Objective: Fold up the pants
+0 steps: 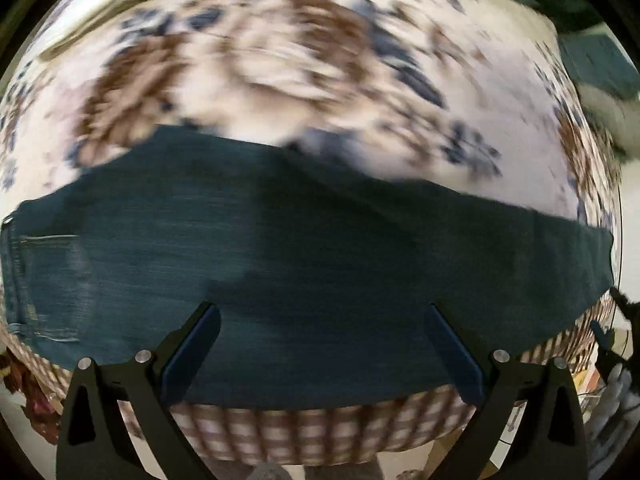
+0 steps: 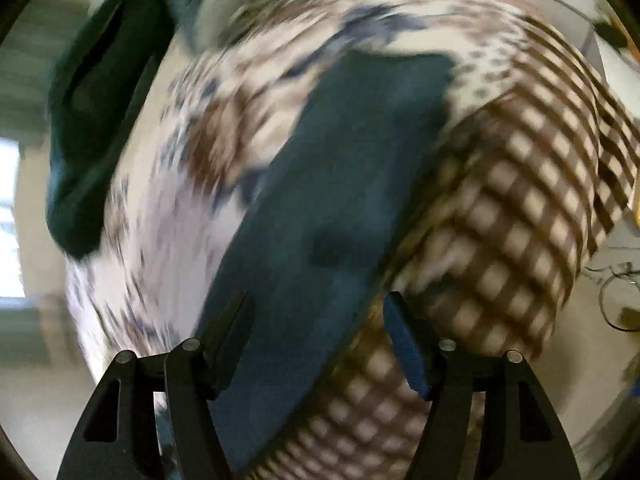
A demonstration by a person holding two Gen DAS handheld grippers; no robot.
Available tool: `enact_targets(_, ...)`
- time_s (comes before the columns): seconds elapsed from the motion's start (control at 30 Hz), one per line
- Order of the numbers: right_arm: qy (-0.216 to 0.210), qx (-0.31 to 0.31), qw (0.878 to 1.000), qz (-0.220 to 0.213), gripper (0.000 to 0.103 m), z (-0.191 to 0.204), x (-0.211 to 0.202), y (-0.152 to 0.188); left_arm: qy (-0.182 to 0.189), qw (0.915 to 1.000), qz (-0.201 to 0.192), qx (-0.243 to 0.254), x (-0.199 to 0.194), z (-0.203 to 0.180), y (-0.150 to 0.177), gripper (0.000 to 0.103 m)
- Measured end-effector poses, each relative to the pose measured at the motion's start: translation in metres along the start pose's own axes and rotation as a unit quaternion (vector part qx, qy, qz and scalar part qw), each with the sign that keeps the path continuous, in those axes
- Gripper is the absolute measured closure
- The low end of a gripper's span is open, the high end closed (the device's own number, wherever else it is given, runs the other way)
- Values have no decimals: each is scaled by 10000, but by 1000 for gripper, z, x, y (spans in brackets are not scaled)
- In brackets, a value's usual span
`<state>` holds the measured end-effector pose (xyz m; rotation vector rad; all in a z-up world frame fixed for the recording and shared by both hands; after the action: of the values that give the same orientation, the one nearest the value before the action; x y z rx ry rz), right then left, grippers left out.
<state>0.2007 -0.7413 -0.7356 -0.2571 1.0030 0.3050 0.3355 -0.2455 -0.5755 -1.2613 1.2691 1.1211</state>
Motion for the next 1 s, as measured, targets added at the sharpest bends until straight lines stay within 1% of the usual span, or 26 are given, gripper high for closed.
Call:
enact_targets(0.03,-162,67,9998,-90,34,-15,1,-19,62,10000,58,14,8,-13,1,0)
enact_targets(0.1,-410,141,9989,-165,34,-30,10,-42,82,9999,149,15,23,-28,2,0)
enact_targets(0.17,-514,147,9985,-120,35,-42,23,-60,75,9994,330,-90,43,-35,3,0)
enact_targets(0.2,-547,226,9982,-73,37,-48,33,-68,39,9990,417,-170,51,-35,4,0)
enact_targets(0.23,-619,303,9976,-33,39,-54,38,-74,-48,9987,453,-220,58,-34,4,0)
enact_targets(0.3,-878,369,9954,23,40,-60,53,-80,-109,9985,438,-295,64,-32,3,0)
enact_targets(0.33,-1017,324,9943,-22,40,-60,56,-82,-125,9983,447,-357,66,-30,2,0)
enact_targets(0.37,-1255,277,9917,-76,42,-57,56,-83,-140,9981,453,-394,67,-29,3,0)
enact_targets(0.4,-1434,229,9893,-102,48,-54,56,-85,-160,9979,468,-423,68,-28,2,0)
enact_targets(0.47,-1822,158,9831,-119,50,-51,59,-88,-237,9974,510,-455,71,-24,5,0)
enact_targets(0.5,-1873,111,9822,-123,50,-49,63,-91,-266,9972,520,-468,75,-27,4,0)
enact_targets(0.6,-1738,10,9848,-69,50,-47,77,-98,-359,9965,486,-574,75,-23,8,0)
enact_targets(0.63,-1725,36,9850,-38,51,-45,84,-101,-387,9962,464,-623,77,-23,8,0)
enact_targets(0.67,-1683,29,9857,-63,55,-45,85,-102,-414,9958,480,-653,78,-23,8,0)
enact_targets(0.7,-1571,2,9875,-104,73,-43,84,-104,-434,9956,491,-676,79,-26,7,0)
enact_targets(0.73,-1470,-5,9891,-124,95,-41,83,-105,-446,9953,506,-692,79,-26,7,0)
enact_targets(0.8,-1354,30,9907,-165,95,-35,77,-105,-475,9955,504,-652,75,-26,8,0)
enact_targets(0.83,-1343,23,9907,-223,95,-30,71,-103,-493,9955,468,-653,79,-46,-5,0)
enact_targets(0.87,-1315,-7,9910,-270,96,-27,64,-101,-511,9959,415,-628,80,-52,-10,0)
enact_targets(0.93,-1300,-80,9908,-366,96,-17,44,-96,-579,9967,288,-487,72,-57,-5,0)
enact_targets(1.0,-1247,-330,9903,-526,96,3,19,-86,-577,9971,298,-389,67,-60,0,0)
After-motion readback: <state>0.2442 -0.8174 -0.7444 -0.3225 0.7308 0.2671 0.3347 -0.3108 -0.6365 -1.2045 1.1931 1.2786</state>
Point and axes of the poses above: each gripper's, at about its wrist camera, not at the fingertips, and x roughly the way its jaws point, z to its left, y to its underside, the point moved 1 cm from there along x, roughly the way its jaws point, and after that the axes turned 2 degrees about -x, right-handed, at the moved point
